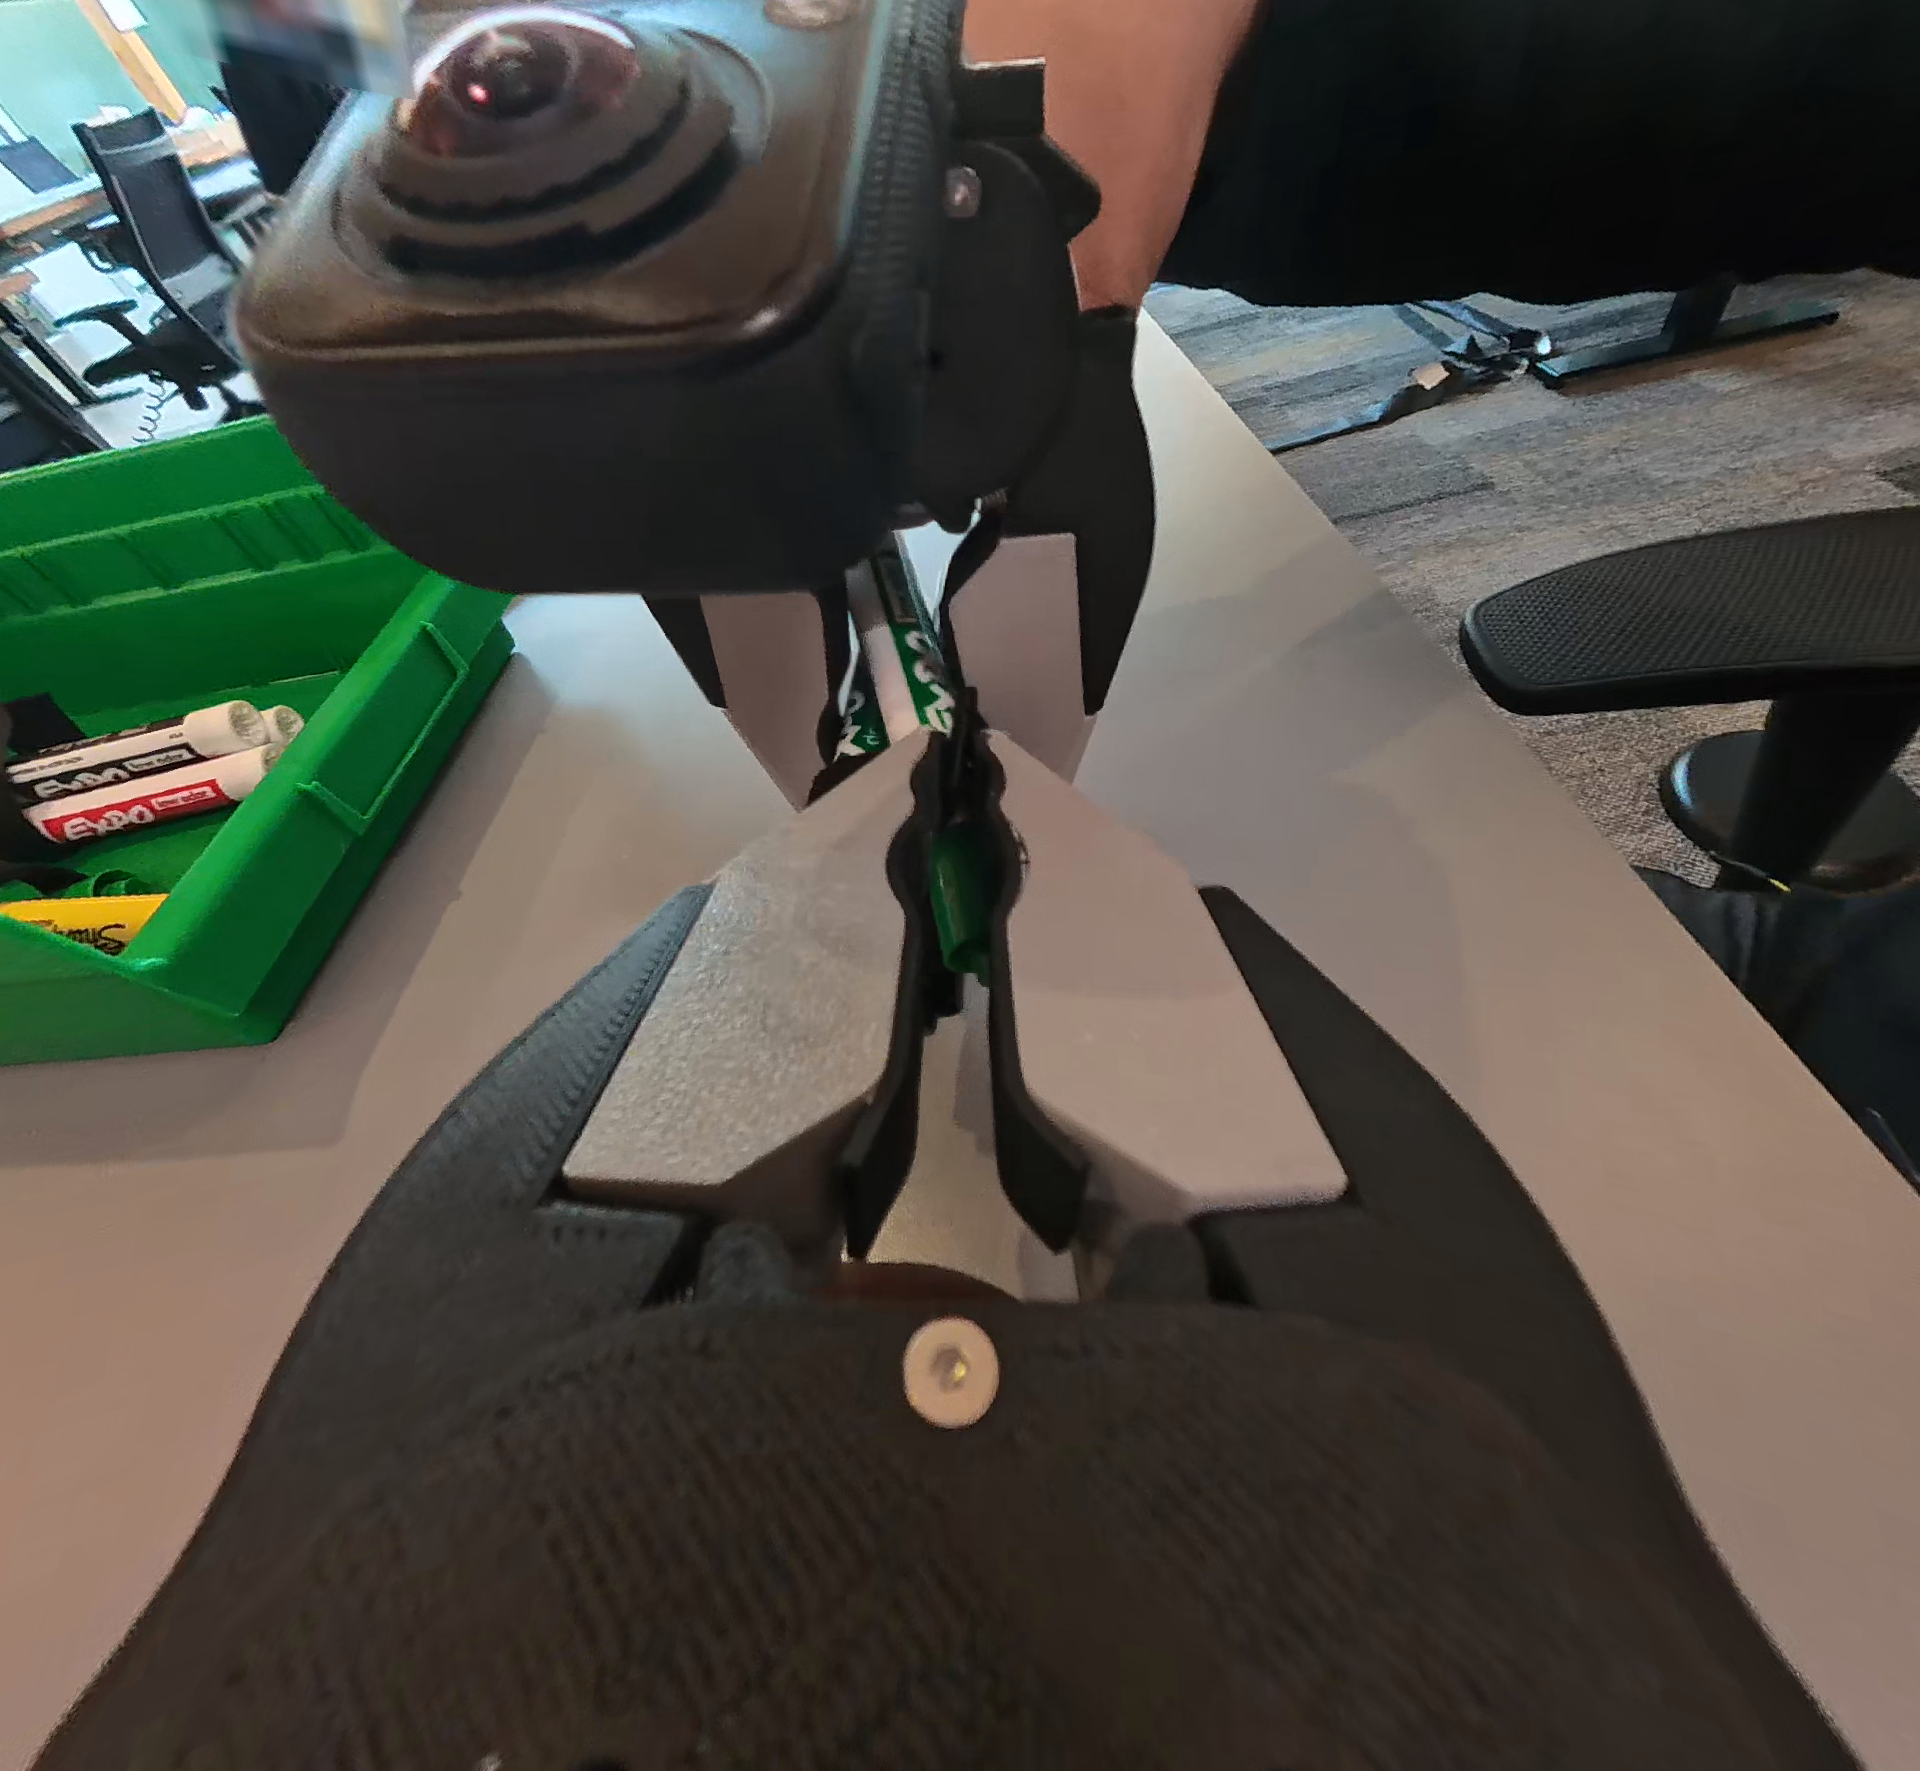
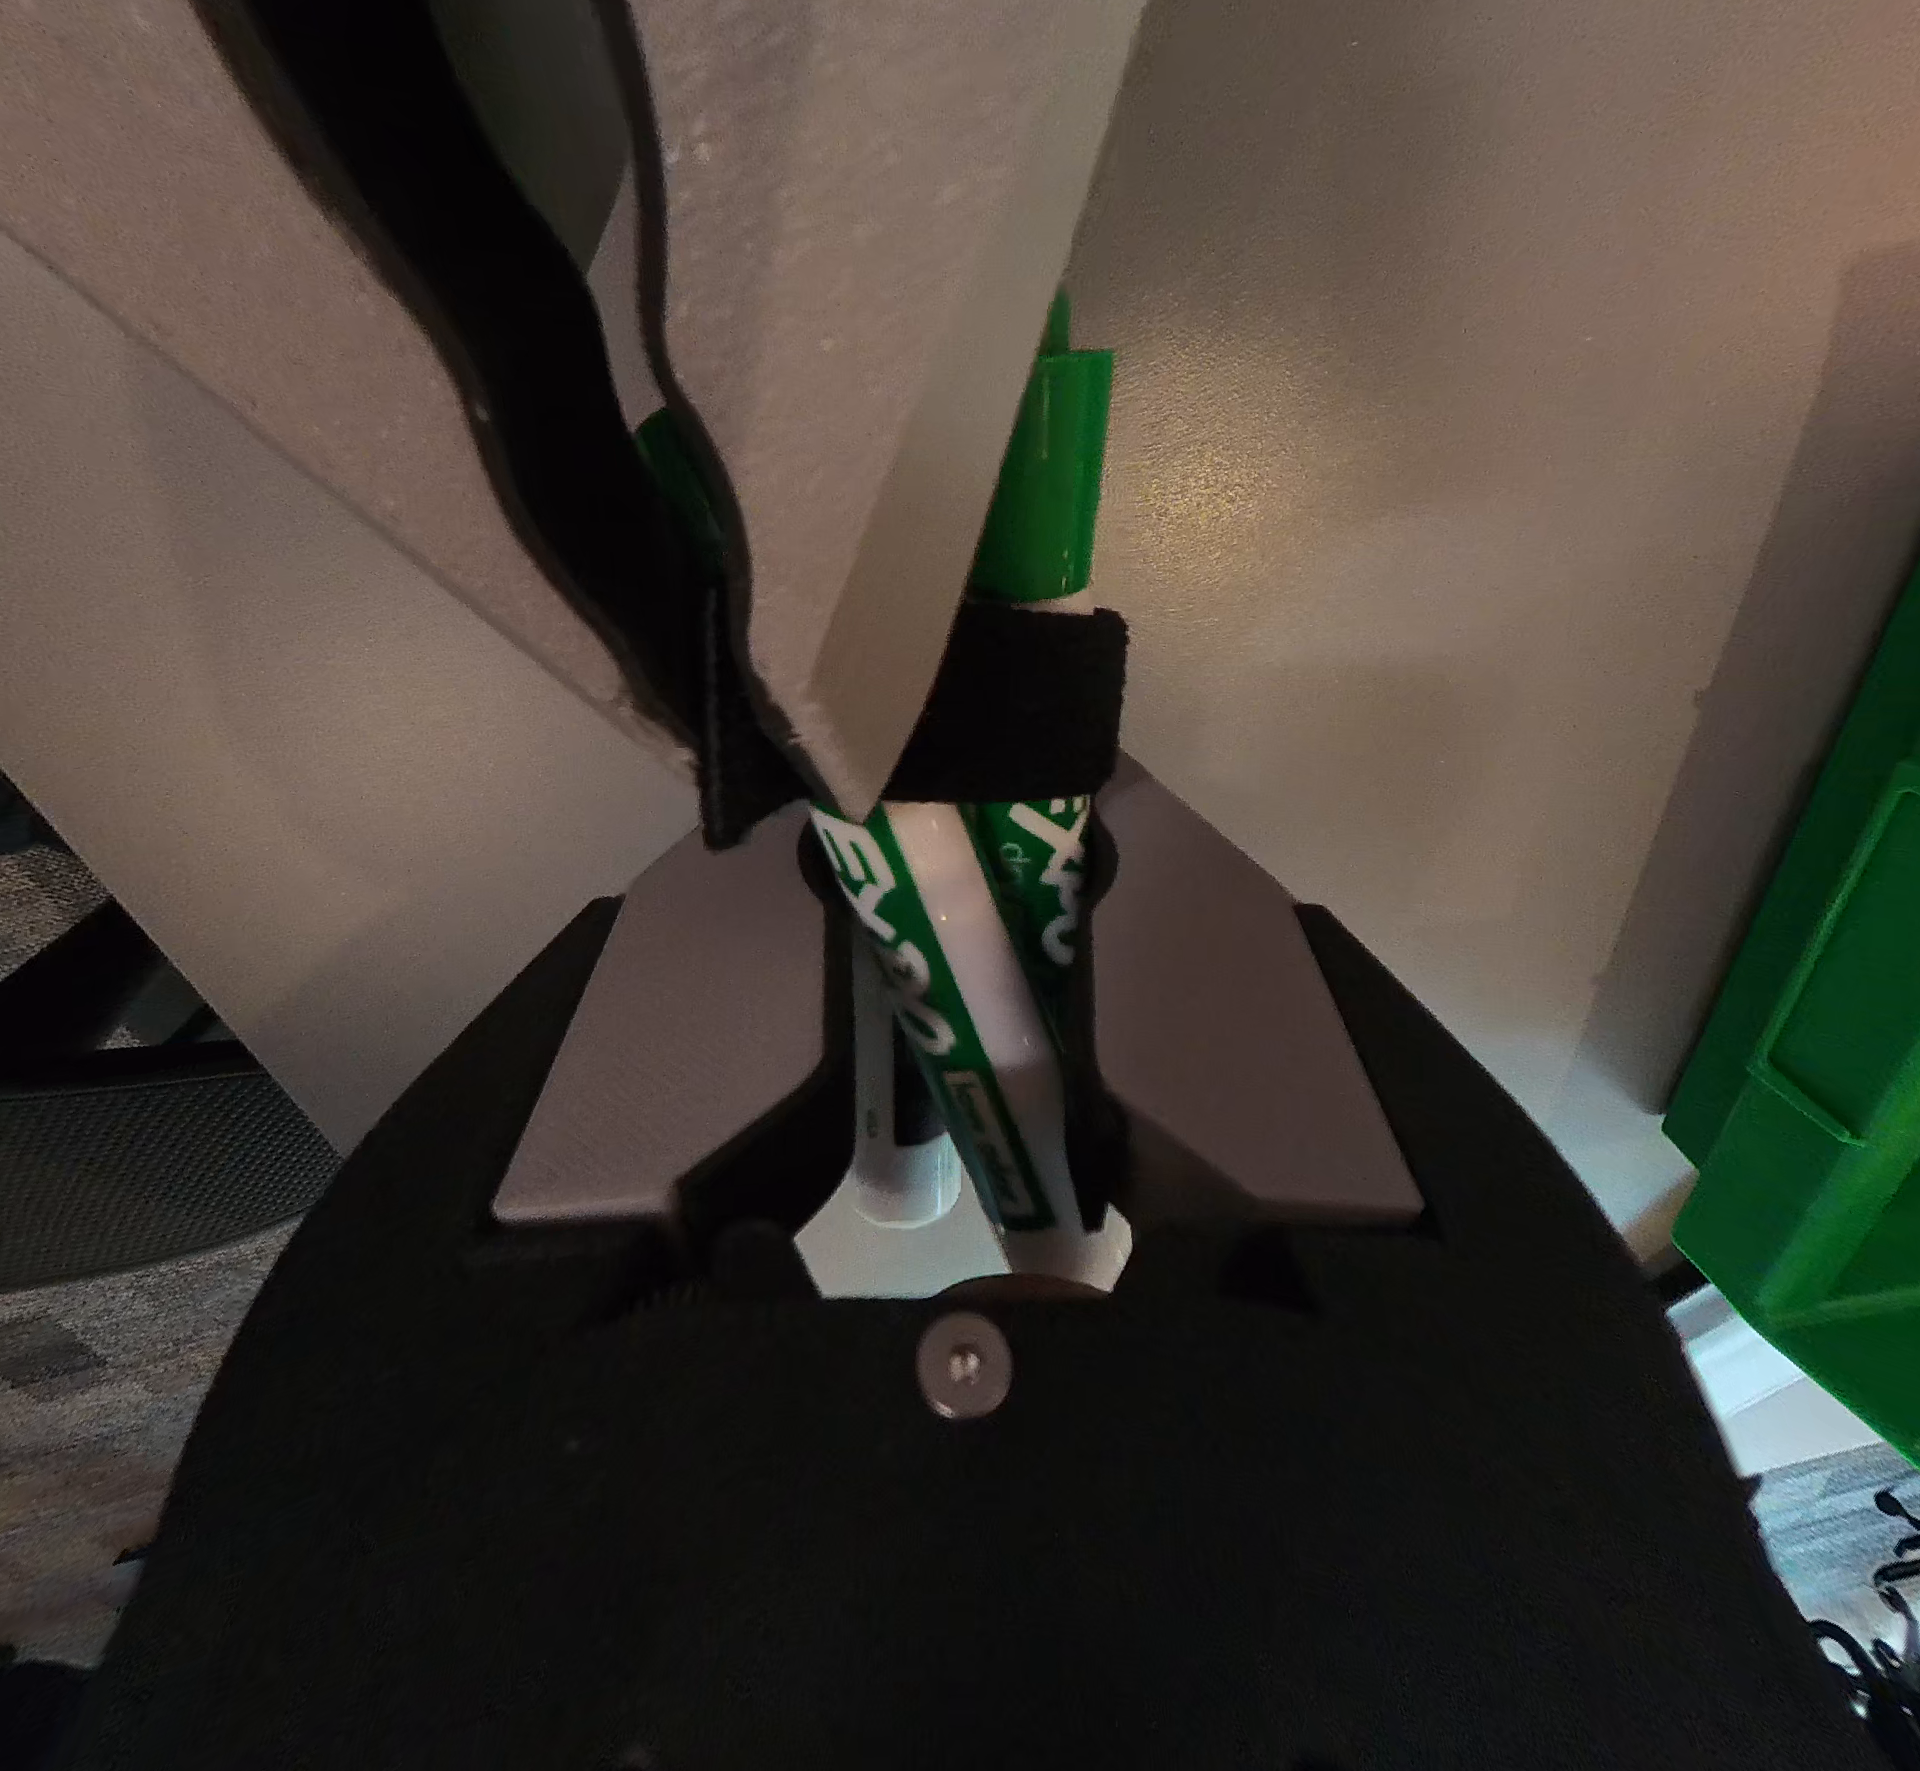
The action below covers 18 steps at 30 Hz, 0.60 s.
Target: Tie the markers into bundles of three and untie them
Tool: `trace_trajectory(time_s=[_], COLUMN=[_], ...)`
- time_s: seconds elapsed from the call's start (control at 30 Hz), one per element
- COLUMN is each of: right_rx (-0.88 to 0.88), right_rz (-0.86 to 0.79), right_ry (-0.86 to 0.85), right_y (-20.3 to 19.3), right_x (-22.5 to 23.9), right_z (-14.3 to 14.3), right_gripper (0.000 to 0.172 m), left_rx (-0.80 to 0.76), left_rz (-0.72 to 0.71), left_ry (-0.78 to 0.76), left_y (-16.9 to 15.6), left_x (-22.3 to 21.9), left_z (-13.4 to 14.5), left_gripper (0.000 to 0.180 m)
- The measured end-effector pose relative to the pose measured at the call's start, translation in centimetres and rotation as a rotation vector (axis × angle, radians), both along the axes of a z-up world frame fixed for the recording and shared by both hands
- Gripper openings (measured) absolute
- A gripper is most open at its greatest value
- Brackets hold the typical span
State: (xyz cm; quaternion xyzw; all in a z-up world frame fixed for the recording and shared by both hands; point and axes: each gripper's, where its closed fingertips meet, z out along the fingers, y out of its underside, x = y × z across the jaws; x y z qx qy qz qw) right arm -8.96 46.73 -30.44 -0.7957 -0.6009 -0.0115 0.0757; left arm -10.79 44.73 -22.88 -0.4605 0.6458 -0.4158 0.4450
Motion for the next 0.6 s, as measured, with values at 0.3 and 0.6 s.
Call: trace_trajectory(time_s=[0.3,0.6], right_rx=[-0.062,-0.047], right_rz=[-0.020,-0.007], right_ry=[0.109,0.075], right_y=[-0.4,-0.4], right_x=[-0.9,-0.9], right_z=[-0.2,-0.2], right_gripper=[0.023,0.017], left_rx=[0.502,0.627], left_rz=[0.032,0.080], left_ry=[0.065,0.036], left_y=[0.2,0.7], left_x=[0.0,0.1], left_z=[-2.0,-1.9], left_gripper=[0.005,0.007])
